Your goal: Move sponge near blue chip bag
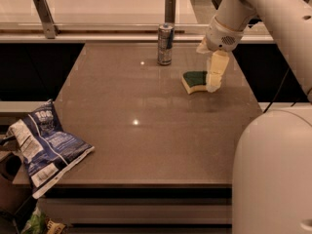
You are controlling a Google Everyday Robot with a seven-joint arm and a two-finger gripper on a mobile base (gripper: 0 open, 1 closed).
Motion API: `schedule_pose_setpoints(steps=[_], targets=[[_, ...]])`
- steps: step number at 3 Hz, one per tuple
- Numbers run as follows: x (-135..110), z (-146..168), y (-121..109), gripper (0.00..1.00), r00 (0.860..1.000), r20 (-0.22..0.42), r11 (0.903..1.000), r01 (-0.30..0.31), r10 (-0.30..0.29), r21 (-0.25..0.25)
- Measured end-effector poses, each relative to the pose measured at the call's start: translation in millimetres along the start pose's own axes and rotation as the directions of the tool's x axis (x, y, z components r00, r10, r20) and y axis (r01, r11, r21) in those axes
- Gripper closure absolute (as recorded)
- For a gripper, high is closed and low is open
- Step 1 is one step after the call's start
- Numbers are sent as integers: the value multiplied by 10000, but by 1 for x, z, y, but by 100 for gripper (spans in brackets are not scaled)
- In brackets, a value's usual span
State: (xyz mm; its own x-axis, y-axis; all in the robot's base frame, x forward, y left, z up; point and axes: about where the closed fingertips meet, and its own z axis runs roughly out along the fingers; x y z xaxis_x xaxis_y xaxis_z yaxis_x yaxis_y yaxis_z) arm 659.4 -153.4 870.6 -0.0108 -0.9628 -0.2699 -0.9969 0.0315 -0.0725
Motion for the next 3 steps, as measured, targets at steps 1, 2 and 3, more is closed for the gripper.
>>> schedule_pose_setpoints(steps=[1,2,3], targets=[[2,11,-1,0,9998,-178,9999,79,-81,-90],[9,18,-3,0,9984,-553,9999,65,-71,-104],[17,20,-6,0,9964,-849,10000,74,-76,-33]])
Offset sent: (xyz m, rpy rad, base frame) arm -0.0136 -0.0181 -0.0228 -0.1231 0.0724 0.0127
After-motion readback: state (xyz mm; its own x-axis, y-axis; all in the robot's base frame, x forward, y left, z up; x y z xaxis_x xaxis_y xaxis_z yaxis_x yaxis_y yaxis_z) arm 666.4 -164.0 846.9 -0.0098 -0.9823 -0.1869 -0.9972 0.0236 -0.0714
